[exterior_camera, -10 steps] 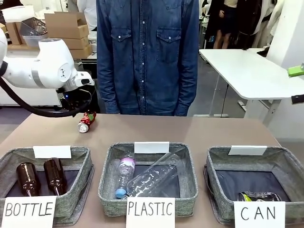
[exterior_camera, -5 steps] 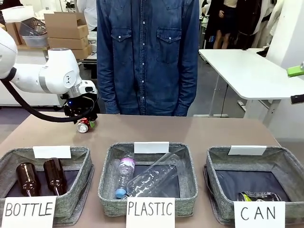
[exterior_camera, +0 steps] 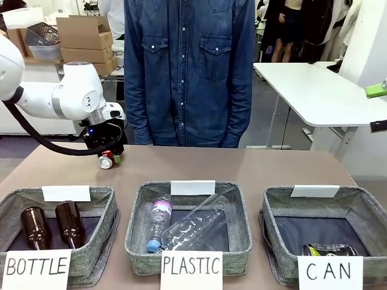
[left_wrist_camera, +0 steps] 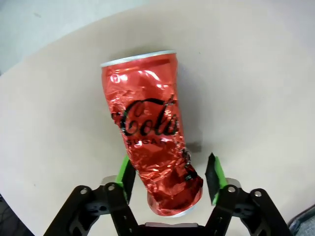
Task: Sort the can waste into the basket.
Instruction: Pick up the can waste from the table and place it in the right Fabric basket.
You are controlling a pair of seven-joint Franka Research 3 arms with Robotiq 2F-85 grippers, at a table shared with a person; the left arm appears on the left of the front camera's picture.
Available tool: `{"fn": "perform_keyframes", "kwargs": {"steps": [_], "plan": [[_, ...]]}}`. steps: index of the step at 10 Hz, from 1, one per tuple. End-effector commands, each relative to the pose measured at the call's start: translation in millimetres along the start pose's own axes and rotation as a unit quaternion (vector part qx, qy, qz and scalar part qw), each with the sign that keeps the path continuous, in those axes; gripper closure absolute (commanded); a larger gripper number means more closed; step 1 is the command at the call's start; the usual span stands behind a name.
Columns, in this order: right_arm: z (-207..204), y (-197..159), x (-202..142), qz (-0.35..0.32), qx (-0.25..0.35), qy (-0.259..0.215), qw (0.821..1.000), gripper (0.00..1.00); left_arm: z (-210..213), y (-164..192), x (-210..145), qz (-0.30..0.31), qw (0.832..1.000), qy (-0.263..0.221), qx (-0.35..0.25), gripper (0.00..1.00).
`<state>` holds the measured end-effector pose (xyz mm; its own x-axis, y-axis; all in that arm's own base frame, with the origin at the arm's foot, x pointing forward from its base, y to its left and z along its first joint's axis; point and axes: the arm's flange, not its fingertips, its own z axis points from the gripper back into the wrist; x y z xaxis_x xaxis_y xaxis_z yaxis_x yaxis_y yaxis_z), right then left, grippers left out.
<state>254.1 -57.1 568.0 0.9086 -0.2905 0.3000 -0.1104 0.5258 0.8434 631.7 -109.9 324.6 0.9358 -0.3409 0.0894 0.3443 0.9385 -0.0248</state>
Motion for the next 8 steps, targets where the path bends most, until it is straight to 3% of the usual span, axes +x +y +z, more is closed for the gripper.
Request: {"fn": "perform_keyframes", "kwargs": {"steps": [1,2,3,5,8], "plan": [[1.1,-0.3,0.5,0.01,0.0,0.002,1.0,0.0,-2.4,-0.5,3.5,0.005,1.0,-0.008,0.007,1.0],[1.1,-0.3,0.5,0.01,0.0,0.002,1.0,0.0,-4.7,-1.0,3.4,-0.001,1.0,-0.005,0.009,1.0],[1.1,-0.3,0.5,0.01,0.0,0.002,1.0,0.0,-5.9,-1.7,3.2,-0.004,1.0,-0.004,0.011,0.86],[1.1,-0.3,0.5,0.01,0.0,0.002,1.0,0.0,-7.7,-1.2,2.5,-0.004,1.0,-0.003,0.012,1.0],[1.1,-0.3,0.5,0.01,0.0,0.002,1.0,0.0,-7.5,0.6,-1.7,0.0,1.0,-0.006,0.01,1.0]]}}
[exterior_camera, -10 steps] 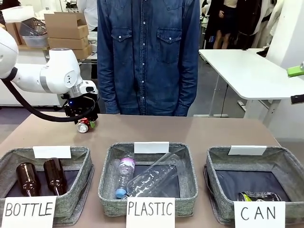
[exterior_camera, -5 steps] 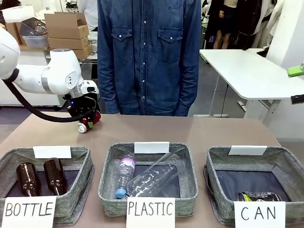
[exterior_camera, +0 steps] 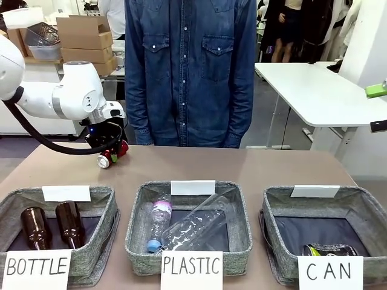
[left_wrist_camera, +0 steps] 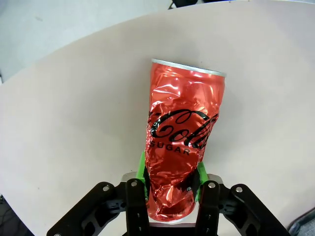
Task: Sort the can waste into the basket.
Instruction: Pick up the can waste from the table and place it in the right Fabric basket.
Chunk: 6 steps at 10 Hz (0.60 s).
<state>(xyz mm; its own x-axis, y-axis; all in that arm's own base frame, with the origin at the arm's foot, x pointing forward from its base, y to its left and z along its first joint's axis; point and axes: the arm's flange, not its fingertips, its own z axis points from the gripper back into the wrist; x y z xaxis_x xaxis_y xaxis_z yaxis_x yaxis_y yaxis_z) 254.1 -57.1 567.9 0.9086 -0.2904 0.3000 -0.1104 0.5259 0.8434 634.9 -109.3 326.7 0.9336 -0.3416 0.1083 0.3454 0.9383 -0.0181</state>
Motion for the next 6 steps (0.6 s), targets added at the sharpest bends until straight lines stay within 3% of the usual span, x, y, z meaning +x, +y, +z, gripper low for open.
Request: {"fn": "perform_keyframes", "kwargs": {"steps": [1,2,3,4,6], "plan": [[1,0,0,0.01,0.0,0.002,1.0,0.0,-4,0,-9,0.0,1.0,-0.002,0.008,1.0],[1,0,0,0.01,0.0,0.002,1.0,0.0,17,-3,-25,-0.049,0.998,0.035,-0.025,1.0],[1,0,0,0.01,0.0,0.002,1.0,0.0,48,-7,-55,-0.103,0.993,0.054,0.0,1.0],[1,0,0,0.01,0.0,0.002,1.0,0.0,87,-8,-94,-0.159,0.987,0.019,0.01,1.0],[1,0,0,0.01,0.0,0.002,1.0,0.0,153,-11,-178,-0.271,0.959,-0.083,-0.018,1.0]]}}
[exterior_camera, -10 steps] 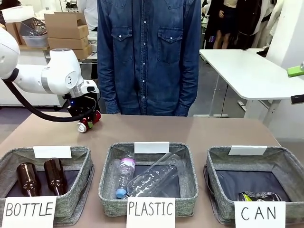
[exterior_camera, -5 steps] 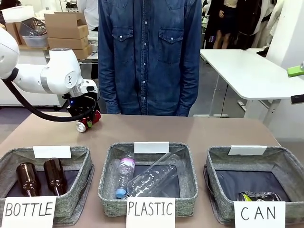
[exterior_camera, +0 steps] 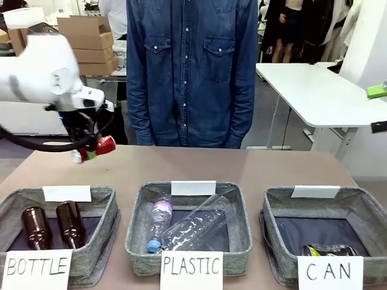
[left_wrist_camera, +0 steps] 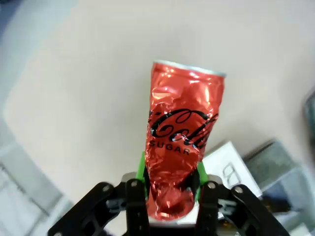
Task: Sort the can waste into the basket.
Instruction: Pick up the can waste from the table and place it in the right Fabric basket.
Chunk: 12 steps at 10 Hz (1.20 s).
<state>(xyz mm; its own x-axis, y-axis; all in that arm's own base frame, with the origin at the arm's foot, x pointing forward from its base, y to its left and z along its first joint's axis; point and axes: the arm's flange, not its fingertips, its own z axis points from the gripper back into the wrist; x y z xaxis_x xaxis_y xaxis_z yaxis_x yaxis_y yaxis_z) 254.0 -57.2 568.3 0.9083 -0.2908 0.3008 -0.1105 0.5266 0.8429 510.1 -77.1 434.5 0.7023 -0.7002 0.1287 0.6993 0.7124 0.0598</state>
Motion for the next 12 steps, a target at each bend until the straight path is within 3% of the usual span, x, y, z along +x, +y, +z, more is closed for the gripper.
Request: {"fn": "perform_keyframes", "kwargs": {"steps": [1,2,3,4,5,6,11,12], "plan": [[1,-1,0,0.01,0.0,0.003,1.0,0.0,60,-43,-93,-0.123,0.984,-0.129,-0.016,1.0],[1,-1,0,0.01,0.0,0.003,1.0,0.0,77,-59,-122,-0.208,0.965,-0.155,-0.034,1.0],[1,-1,0,0.01,0.0,0.003,1.0,0.0,85,-74,-153,-0.344,0.926,-0.132,-0.082,1.0],[1,-1,0,0.01,0.0,0.003,1.0,0.0,83,-90,-177,-0.394,0.909,-0.12,-0.062,1.0],[1,-1,0,0.01,0.0,0.003,1.0,0.0,77,-96,-183,-0.395,0.91,-0.119,-0.043,1.0],[1,-1,0,0.01,0.0,0.003,1.0,0.0,79,-87,-145,-0.278,0.949,-0.142,-0.04,1.0],[1,-1,0,0.01,0.0,0.003,1.0,0.0,79,-87,-145,-0.278,0.949,-0.142,-0.04,1.0],[1,-1,0,0.01,0.0,0.003,1.0,0.0,76,-85,-148,-0.283,0.948,-0.136,-0.04,0.6]]}}
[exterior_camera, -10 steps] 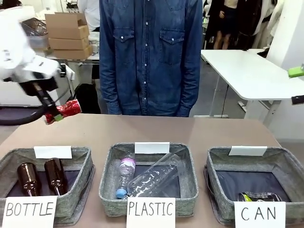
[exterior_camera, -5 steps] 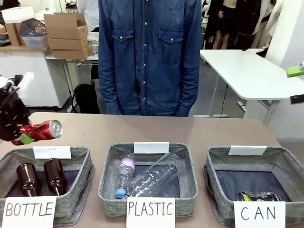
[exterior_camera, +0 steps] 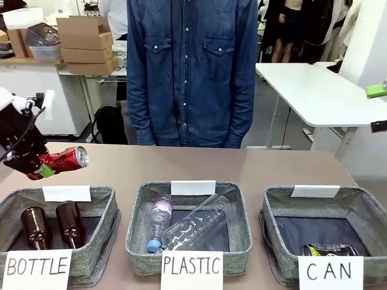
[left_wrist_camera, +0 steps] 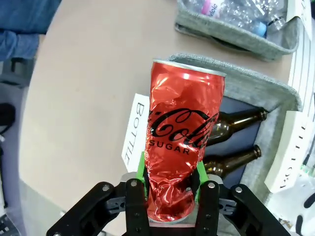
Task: Sort the can waste into the basket.
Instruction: Pick up the can waste from the table and place it in the right Fabric basket.
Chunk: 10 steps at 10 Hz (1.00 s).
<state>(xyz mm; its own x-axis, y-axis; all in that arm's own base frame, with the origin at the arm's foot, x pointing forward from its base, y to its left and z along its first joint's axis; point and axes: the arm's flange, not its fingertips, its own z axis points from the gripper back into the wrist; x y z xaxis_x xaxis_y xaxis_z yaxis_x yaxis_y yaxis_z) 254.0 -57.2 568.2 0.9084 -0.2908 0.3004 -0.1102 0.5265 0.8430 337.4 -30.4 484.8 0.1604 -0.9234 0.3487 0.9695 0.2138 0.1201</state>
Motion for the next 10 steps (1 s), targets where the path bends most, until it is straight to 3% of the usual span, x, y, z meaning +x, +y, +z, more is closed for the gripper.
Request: {"fn": "perform_keyframes", "kwargs": {"steps": [1,2,3,4,6,8,9,10], "plan": [[1,0,1,0.01,0.0,0.003,1.0,0.0,-1,-24,32,0.023,0.998,-0.029,-0.049,0.6],[1,0,1,0.01,0.0,0.003,1.0,0.0,-1,-47,75,-0.013,0.998,-0.038,-0.055,0.6],[0,0,0,0.0,0.0,0.0,1.0,0.0,0,-64,125,-0.013,0.999,-0.03,-0.015,0.6],[30,-16,9,-0.039,-0.015,-0.02,0.999,0.0,-2,-84,185,-0.005,1.0,-0.013,-0.028,0.6],[79,-54,-1,-0.087,-0.07,-0.046,0.993,0.0,-24,-117,298,-0.047,0.997,0.017,-0.066,0.6],[130,-87,-24,-0.114,-0.111,-0.059,0.985,0.0,-58,-130,400,-0.021,0.997,0.07,-0.02,0.6],[144,-97,-36,-0.128,-0.103,-0.071,0.984,0.0,-81,-132,450,-0.011,0.996,0.083,-0.012,0.6],[109,-82,-19,-0.103,-0.099,-0.066,0.988,0.0,-110,-135,501,0.025,0.993,0.109,0.027,0.6]]}}
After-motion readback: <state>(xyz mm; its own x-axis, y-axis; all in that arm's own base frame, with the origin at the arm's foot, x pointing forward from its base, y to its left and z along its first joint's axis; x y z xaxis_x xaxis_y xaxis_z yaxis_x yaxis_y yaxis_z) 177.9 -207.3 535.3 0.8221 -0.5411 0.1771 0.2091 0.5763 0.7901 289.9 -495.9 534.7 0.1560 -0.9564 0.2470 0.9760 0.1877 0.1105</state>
